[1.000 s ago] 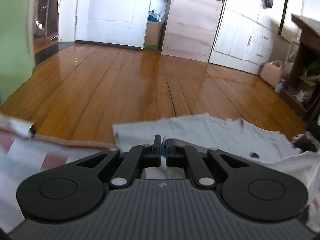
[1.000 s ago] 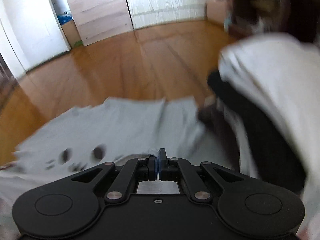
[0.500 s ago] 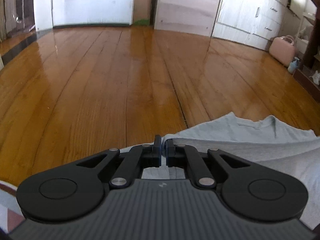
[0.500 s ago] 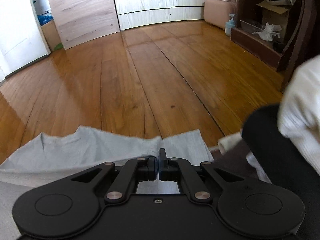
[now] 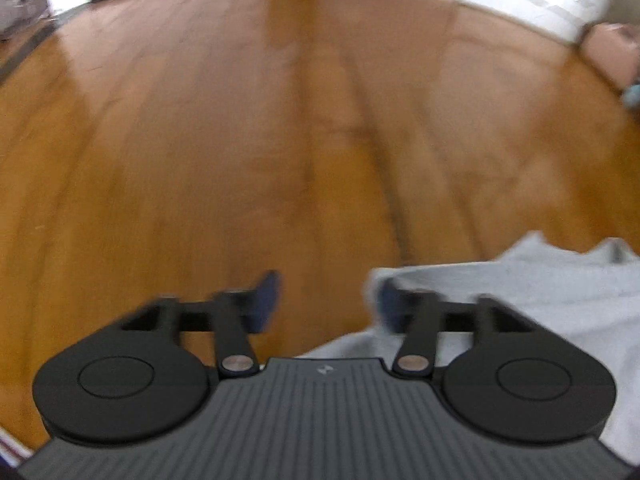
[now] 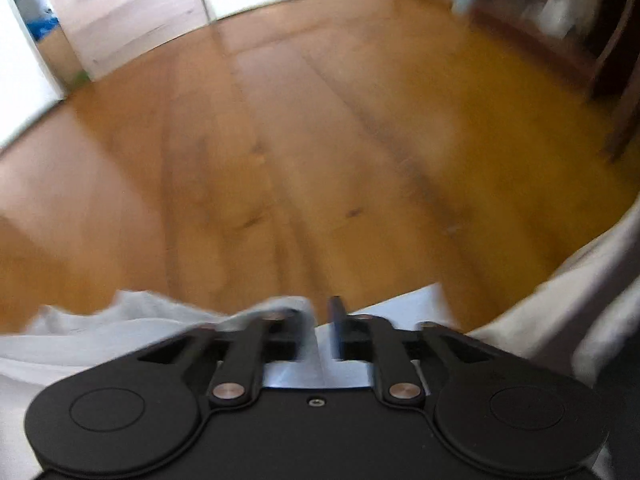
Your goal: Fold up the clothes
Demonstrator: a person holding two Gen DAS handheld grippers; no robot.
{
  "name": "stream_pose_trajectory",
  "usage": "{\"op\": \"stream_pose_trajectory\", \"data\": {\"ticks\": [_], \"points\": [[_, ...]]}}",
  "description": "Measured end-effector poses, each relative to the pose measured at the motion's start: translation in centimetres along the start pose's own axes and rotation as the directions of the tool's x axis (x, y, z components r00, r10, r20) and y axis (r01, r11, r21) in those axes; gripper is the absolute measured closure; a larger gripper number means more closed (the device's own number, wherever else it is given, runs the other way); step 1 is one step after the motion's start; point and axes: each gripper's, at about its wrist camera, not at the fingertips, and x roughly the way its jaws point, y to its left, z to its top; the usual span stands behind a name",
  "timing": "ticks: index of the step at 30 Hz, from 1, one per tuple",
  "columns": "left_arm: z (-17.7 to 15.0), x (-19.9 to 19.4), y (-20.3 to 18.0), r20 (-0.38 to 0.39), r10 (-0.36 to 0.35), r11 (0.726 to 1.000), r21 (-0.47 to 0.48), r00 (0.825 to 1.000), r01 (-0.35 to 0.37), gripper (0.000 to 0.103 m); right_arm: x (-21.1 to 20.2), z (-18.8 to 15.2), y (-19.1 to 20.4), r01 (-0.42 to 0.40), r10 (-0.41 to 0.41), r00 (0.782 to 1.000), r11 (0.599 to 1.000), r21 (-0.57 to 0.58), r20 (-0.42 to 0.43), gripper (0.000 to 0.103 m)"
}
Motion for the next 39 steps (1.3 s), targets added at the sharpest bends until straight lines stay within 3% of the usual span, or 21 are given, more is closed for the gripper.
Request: {"op": "stream_pose_trajectory", "data": {"ticks": [3,8,10,11,12,13,14,15,16,17,19,22,25,28,30,31,34,37,39], "points": [[-2.0,-2.6,0.7,0.104,-0.048,0.998,-0.037,0.993,0.052,0.032,-1.0,-0.4,-1.6,-0.074,0.072,0.996,0.996,0.047,0.044,0.062],[-4.8,-6.3,1.7,0.285,-0.168,0.979,-0.063,0.944,0.193,0.025,-2.9,-2.0,-3.0,-0.167,0.155,0.979,0.983,0.081,0.133,0.059],[-4.9,-6.3,1.6,0.305,-0.192,0.974,-0.054,0.933,0.219,0.023,-2.5,-2.1,-3.8,-0.183,0.165,0.979,0.971,0.154,0.121,0.056],[-4.6,-5.8,1.8,0.285,-0.204,0.969,-0.075,0.937,0.234,0.023,-1.6,-1.7,-4.3,-0.182,0.17,0.983,0.961,0.209,0.073,0.049],[-4.4,-5.0,1.4,0.206,-0.187,0.977,-0.058,0.961,0.203,0.023,-0.5,-1.2,-4.7,-0.174,0.181,0.983,0.949,0.262,-0.006,0.047],[-4.1,-4.2,0.8,0.114,-0.16,0.986,-0.028,0.98,0.164,0.026,1.0,-0.9,-4.9,-0.132,0.179,0.974,0.947,0.292,-0.137,0.048],[-3.9,-3.4,0.3,0.022,-0.128,0.992,0.006,0.992,0.128,0.047,2.0,-0.7,-4.7,-0.052,0.127,0.96,0.956,0.289,-0.25,0.056],[-3.6,-2.6,-0.2,-0.068,-0.092,0.995,0.042,0.993,0.095,0.065,2.5,-0.5,-4.3,0.0,0.083,0.947,0.967,0.257,-0.312,0.059],[-3.4,-1.7,-0.8,-0.157,-0.051,0.995,0.082,0.986,0.064,0.062,1.9,-0.4,-3.4,-0.003,0.054,0.96,0.983,0.182,-0.274,0.059],[-3.8,-2.7,-1.3,-0.113,-0.035,0.991,0.124,0.993,0.049,0.054,1.2,-0.4,-2.6,-0.018,0.045,0.973,0.993,0.119,-0.226,0.059],[-4.9,-5.4,-2.4,0.028,-0.021,0.979,0.205,0.999,0.015,0.047,-0.6,-0.8,-1.4,-0.098,0.102,0.99,0.994,0.042,-0.095,0.058],[-6.7,-8.2,-1.7,0.141,-0.187,0.977,0.13,0.972,0.169,0.046,-2.6,-2.4,-0.4,-0.184,0.185,0.982,0.983,-0.024,0.036,0.057],[-9.3,-9.2,-2.2,0.177,-0.232,0.963,0.18,0.957,0.2,0.046,-3.9,-4.3,1.0,-0.153,0.174,0.977,0.975,-0.162,0.125,0.056],[-11.5,-9.5,-3.1,0.208,-0.286,0.936,0.27,0.935,0.226,0.05,-4.0,-6.0,2.0,-0.166,0.208,0.973,0.935,-0.314,0.103,0.057],[-12.9,-9.6,-3.8,0.223,-0.332,0.913,0.322,0.917,0.252,0.051,-3.2,-7.3,2.6,-0.205,0.231,0.973,0.883,-0.423,0.01,0.058],[-13.8,-9.7,-4.1,0.213,-0.359,0.897,0.348,0.909,0.272,0.05,-2.6,-7.9,2.9,-0.19,0.205,0.979,0.864,-0.465,-0.019,0.057],[-13.2,-7.0,-4.6,0.104,-0.346,0.882,0.376,0.933,0.285,0.051,-0.7,-9.2,4.1,-0.144,0.13,0.989,0.814,-0.563,-0.065,0.057],[-13.4,-4.4,-6.6,-0.018,-0.237,0.884,0.412,0.971,0.223,0.051,1.2,-9.5,5.3,-0.129,0.114,0.992,0.81,-0.572,-0.063,0.057],[-13.0,-3.2,-7.4,-0.028,-0.217,0.879,0.43,0.976,0.208,0.051,2.5,-9.7,6.1,-0.118,0.109,0.993,0.809,-0.576,-0.05,0.057]]}}
